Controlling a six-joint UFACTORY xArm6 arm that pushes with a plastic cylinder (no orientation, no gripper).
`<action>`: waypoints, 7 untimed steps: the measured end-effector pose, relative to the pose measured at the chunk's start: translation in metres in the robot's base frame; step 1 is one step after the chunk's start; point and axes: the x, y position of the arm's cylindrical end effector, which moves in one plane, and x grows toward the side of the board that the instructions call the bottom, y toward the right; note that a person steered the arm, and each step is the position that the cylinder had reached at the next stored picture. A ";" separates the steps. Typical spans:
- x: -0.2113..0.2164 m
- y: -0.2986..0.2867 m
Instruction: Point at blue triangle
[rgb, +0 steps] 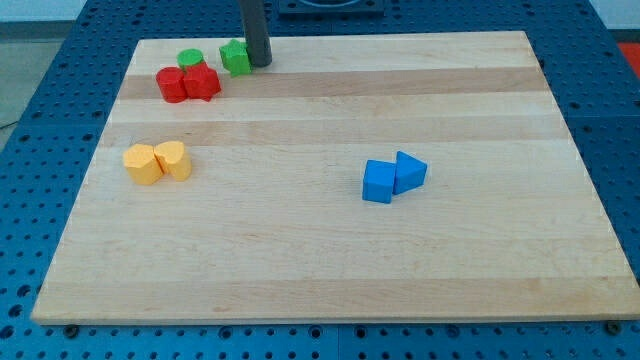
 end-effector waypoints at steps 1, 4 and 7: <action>-0.015 -0.008; -0.029 -0.013; -0.007 0.154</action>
